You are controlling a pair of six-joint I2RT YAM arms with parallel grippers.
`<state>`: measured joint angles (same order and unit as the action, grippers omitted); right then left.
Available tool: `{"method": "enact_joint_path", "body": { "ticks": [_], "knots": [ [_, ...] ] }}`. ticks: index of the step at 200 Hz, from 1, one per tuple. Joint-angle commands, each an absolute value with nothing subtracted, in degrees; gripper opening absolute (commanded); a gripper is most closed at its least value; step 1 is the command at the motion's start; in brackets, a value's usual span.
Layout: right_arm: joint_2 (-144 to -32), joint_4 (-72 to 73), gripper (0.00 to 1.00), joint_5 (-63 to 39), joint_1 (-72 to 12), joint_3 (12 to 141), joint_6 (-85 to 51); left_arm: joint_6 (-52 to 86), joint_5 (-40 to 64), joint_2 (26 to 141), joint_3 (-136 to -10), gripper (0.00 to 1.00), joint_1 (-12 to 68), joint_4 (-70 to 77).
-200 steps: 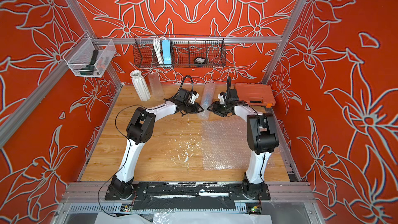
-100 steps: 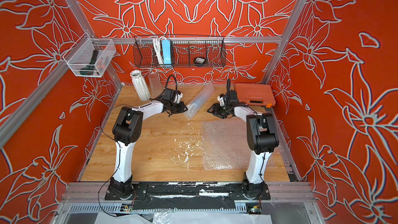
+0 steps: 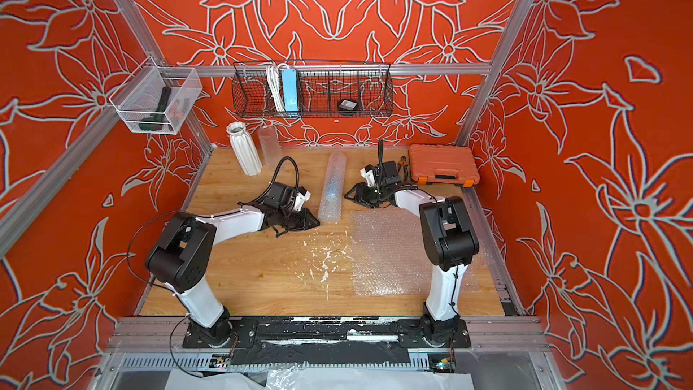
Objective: Unwrap the vase from the bubble wrap
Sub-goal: Move the bubble wrap to the center of the board.
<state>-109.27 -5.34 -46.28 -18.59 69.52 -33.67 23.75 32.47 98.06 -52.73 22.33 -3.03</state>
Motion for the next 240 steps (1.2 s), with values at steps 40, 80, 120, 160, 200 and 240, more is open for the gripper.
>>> {"method": "enact_joint_path", "body": {
  "ticks": [40, 80, 120, 160, 200, 240],
  "knots": [
    [-111.1, -6.37, 0.54, -42.11, -21.34, 70.83, -33.08, 23.14, 28.87, 93.26, -49.24, 0.32, 23.02, 0.47],
    [-112.38, -9.48, 0.55, -39.88, -21.31, 73.7, -31.59, 21.62, 29.59, 96.92, -54.58, 0.5, 23.03, 3.96],
    [-113.73, -10.13, 0.52, -40.25, -21.35, 75.15, -31.72, 22.43, 35.48, 102.7, -59.99, 0.59, 23.03, 8.05],
    [-114.16, -10.61, 0.52, -40.74, -21.36, 75.84, -31.42, 21.29, 31.66, 108.62, -66.35, 0.6, 23.03, 2.76],
    [-114.61, -10.5, 0.51, -40.83, -21.36, 76.37, -31.73, 21.74, 34.28, 112.81, -68.71, 0.41, 23.15, 2.64],
    [-113.79, -10.74, 0.53, -41.25, -21.35, 76.2, -31.72, 22.8, 31.95, 110.95, -66.97, 0.03, 23.11, 2.22]
  ]
}}
